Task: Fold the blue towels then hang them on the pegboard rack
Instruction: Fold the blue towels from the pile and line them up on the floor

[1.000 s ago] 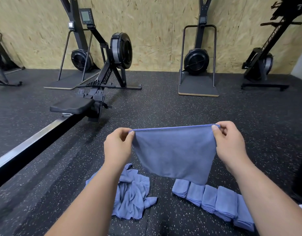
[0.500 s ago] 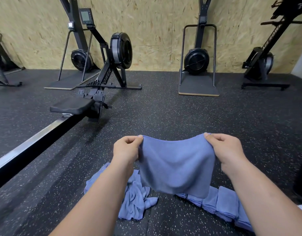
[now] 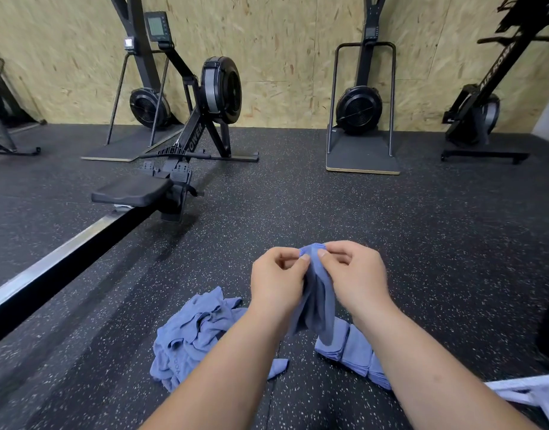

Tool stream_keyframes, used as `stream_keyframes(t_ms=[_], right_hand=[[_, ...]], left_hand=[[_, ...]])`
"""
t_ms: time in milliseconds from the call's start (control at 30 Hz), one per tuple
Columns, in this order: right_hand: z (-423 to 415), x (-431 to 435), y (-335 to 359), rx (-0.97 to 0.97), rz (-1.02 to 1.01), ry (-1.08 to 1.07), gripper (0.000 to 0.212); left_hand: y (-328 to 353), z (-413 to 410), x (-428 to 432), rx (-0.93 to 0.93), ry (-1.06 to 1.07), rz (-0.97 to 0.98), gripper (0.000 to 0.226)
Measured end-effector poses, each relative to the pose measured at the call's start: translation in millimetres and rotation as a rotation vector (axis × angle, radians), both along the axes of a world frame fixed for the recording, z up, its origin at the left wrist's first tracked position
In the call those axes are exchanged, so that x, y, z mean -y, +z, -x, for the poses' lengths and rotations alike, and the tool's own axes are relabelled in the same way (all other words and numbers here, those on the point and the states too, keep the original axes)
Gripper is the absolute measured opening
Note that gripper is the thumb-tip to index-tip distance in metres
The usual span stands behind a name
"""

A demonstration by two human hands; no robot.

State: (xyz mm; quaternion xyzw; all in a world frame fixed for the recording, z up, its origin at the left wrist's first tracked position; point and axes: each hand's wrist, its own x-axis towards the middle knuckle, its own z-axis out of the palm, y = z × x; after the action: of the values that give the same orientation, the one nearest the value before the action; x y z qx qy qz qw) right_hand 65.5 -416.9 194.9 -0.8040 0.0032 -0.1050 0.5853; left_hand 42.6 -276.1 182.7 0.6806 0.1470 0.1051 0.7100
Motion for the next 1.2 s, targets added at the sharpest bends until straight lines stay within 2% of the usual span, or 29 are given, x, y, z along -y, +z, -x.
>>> stream_keyframes(t_ms=[233,367,500,633,667,800,933,1000,1100,1200], right_hand=[[12,-5,6,0.126,0.256,0.019,0.005],[15,-7,6,0.224,0.309,0.024,0.011],[19,-11,4,0.286,0.292,0.065,0.017],[19,-4,6,0.296,0.337,0.042,0.022],[16,0,5,0.290,0.353,0.037,0.020],[4,14,5,0.205,0.396,0.048,0.010],[-2,23,9,0.148,0.318,0.088,0.010],[-5,27,9,0.136,0.279,0.093,0.011],[-8,36,9,0.125,0.278,0.072,0.012],[-11,45,5,0.116,0.397,0.019,0.009]], left_hand=[[3,3,4,0.017,0.016,-0.030,0.005],[7,6,5,0.048,0.000,0.005,0.010],[19,13,8,0.054,-0.059,0.159,0.021],[31,19,9,0.060,-0.172,0.158,0.026],[29,18,6,0.057,-0.183,0.087,0.027],[8,5,-12,0.020,-0.166,-0.408,0.020],[-1,8,-30,-0.083,-0.208,-0.832,0.036],[-6,8,-35,-0.138,-0.214,-1.005,0.029],[-6,6,-44,-0.157,-0.169,-1.159,0.016],[3,2,-50,0.009,-0.039,-1.207,0.014]])
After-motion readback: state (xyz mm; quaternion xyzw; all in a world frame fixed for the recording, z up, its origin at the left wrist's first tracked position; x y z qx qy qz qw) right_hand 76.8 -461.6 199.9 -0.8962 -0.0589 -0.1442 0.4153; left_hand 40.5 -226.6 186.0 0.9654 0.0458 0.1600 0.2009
